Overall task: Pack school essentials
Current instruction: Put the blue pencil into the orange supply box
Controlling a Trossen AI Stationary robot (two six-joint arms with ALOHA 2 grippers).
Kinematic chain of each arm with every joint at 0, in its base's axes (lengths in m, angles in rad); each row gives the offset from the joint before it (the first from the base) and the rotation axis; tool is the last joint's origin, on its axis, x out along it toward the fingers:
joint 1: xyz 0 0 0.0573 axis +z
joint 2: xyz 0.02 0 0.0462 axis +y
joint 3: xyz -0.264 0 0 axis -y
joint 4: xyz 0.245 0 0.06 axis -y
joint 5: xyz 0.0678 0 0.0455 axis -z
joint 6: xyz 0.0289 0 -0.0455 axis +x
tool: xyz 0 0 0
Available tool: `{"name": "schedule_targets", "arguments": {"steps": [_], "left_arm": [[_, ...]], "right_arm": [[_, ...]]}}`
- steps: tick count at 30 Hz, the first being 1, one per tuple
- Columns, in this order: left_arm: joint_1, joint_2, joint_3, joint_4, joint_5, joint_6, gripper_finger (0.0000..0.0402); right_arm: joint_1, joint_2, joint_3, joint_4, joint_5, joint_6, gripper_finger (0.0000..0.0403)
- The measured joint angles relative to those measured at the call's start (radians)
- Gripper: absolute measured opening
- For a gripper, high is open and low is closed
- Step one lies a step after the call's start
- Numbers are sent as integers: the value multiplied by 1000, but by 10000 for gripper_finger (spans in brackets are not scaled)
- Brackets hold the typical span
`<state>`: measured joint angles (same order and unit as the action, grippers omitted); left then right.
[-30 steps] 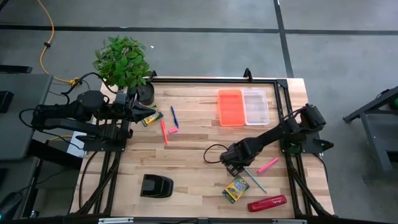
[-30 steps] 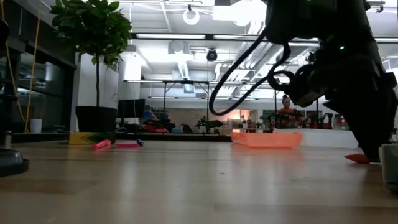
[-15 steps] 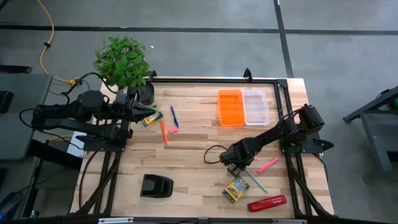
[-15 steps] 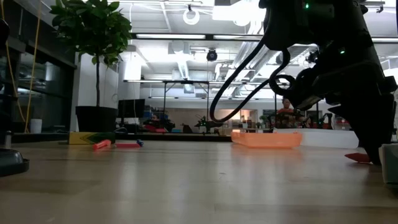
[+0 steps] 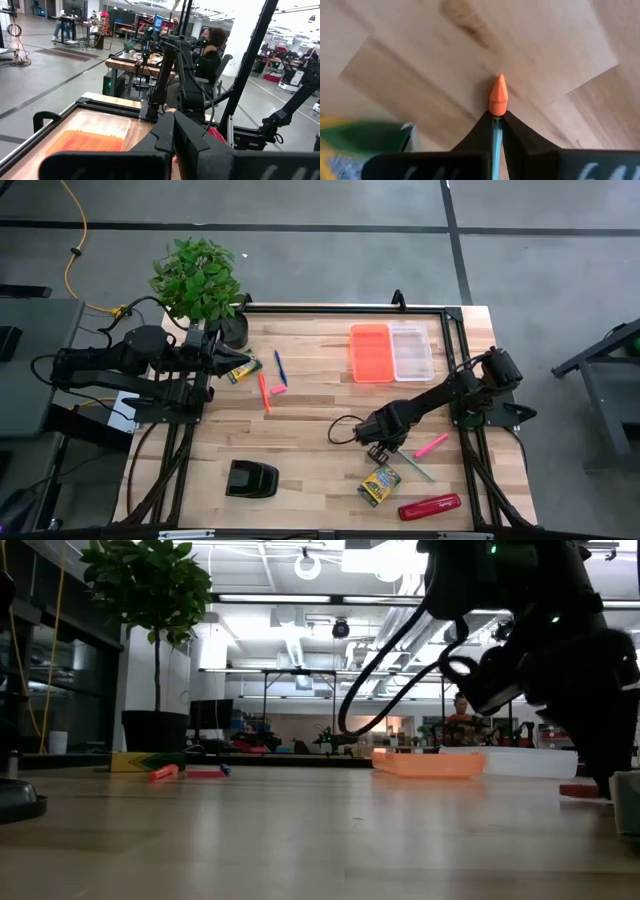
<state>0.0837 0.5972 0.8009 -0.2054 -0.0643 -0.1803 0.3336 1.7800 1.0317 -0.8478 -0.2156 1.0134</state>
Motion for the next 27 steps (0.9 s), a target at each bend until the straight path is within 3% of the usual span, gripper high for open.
{"name": "schedule_targets", "arguments": {"steps": [12,18,27], "left_arm": [[0,0,0,0,-3,0,0],[0,0,0,0,-19,-2,0],[0,66,0,0,-56,-26,0]], "right_arm": [[-62,-273,0,63,12,-294,1],[-175,-404,0,343,131,-455,1],[-359,-411,0,790,186,-621,0]]}}
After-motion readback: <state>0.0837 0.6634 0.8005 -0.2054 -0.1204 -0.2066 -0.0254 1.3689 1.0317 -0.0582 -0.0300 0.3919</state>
